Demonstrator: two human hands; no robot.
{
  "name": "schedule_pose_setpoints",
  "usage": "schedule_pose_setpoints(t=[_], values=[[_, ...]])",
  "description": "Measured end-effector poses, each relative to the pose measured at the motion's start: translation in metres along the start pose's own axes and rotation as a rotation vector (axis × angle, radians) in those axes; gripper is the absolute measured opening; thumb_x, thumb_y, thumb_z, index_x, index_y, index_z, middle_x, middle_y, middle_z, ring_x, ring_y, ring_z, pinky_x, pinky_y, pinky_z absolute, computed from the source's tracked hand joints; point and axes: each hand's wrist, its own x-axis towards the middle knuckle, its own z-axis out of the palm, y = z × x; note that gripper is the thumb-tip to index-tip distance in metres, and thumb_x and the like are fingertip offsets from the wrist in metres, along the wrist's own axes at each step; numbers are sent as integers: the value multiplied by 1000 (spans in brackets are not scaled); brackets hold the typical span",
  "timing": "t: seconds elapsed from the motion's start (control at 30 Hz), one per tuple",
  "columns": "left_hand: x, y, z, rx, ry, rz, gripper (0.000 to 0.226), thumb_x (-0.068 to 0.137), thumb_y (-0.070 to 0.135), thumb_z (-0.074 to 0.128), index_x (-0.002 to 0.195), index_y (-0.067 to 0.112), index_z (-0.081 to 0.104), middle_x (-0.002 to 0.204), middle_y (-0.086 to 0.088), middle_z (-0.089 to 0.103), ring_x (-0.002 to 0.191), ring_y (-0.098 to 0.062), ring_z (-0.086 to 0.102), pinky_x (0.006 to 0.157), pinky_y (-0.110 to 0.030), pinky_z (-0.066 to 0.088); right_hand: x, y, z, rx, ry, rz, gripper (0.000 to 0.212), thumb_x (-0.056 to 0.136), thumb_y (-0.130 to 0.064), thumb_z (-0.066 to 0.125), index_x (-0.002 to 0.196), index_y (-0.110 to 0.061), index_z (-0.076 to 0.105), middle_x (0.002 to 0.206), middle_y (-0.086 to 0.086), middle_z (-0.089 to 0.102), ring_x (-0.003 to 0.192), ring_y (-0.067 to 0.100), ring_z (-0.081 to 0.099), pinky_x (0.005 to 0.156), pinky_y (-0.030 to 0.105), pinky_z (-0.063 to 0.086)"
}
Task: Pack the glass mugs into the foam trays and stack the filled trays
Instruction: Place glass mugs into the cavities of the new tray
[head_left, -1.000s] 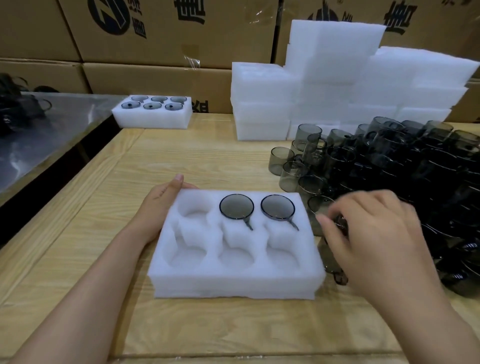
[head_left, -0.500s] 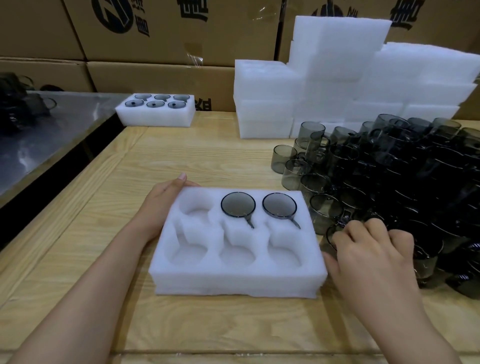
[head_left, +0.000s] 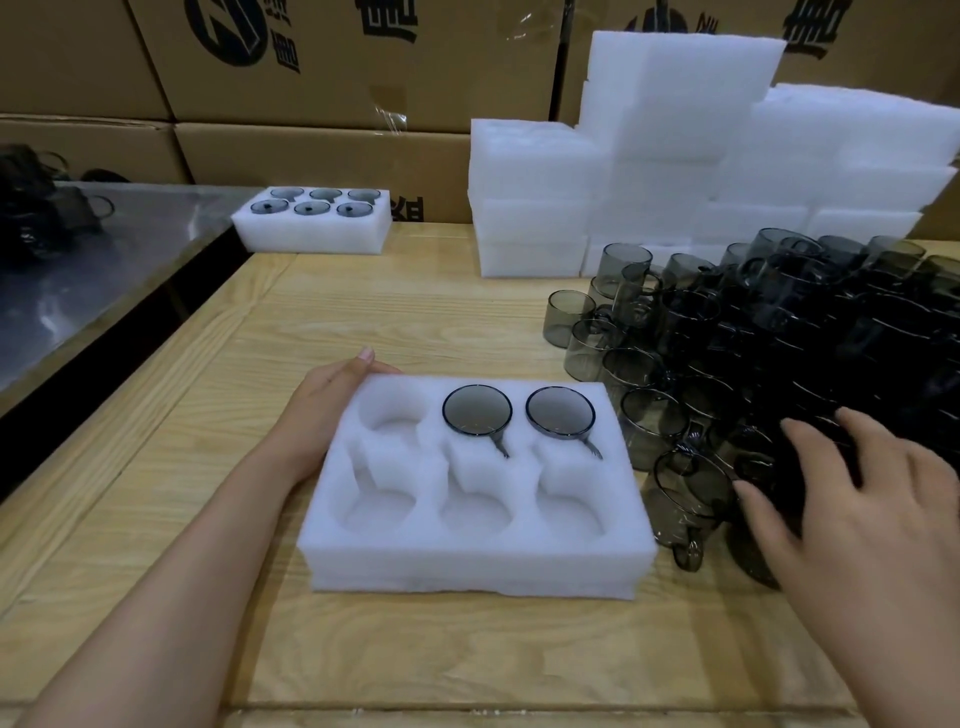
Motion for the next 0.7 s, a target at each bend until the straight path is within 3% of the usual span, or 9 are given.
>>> schedule_pose_setpoints(t=[0.17, 0.37, 0.5, 0.57, 0.67, 0.7], values=[[-1, 1, 2, -10, 3, 1, 38, 101, 29, 43, 87, 6, 71, 81, -13, 70, 76, -26, 65, 69, -32, 51, 2, 9, 4, 59, 40, 31, 50, 83, -38, 50, 115, -1, 59, 120, 22, 48, 99, 47, 45, 75, 58, 46], [-1, 1, 3, -31, -4, 4, 36, 101, 26, 44, 92, 1, 68, 86, -18, 68, 78, -27, 64, 72, -34, 50, 2, 8, 1, 184, 23, 36, 42, 86, -41, 64, 110, -7, 63, 133, 20, 42, 117, 48, 39, 92, 61, 41], [0, -1, 1, -45, -18, 28, 34, 100, 24, 45, 91, 0, 67, 82, -16, 68, 74, -26, 65, 67, -30, 52, 5, 0, -16, 416, 52, 56, 51, 86, -51, 50, 116, -12, 60, 125, 11, 48, 119, 38, 44, 98, 55, 41], [1, -3, 0, -65, -27, 36, 32, 99, 22, 46, 90, 0, 67, 82, -17, 67, 75, -26, 64, 67, -30, 52, 10, -10, -28, 522, 103, 18, 47, 86, -51, 50, 116, -16, 60, 116, 6, 53, 113, 28, 48, 98, 47, 42], [2, -6, -1, -114, -57, 57, 26, 96, 17, 50, 89, -1, 67, 82, -17, 67, 75, -26, 64, 68, -31, 52, 27, -46, -40, 722, 165, -52, 26, 81, -42, 61, 104, -30, 61, 99, -11, 55, 99, -7, 49, 92, 12, 36], [2, -7, -2, -130, -70, 65, 24, 94, 17, 52, 89, -1, 67, 82, -16, 67, 75, -26, 64, 68, -31, 52, 35, -62, -40, 814, 151, -70, 21, 79, -39, 64, 99, -33, 61, 95, -14, 57, 94, -10, 51, 87, 7, 36]])
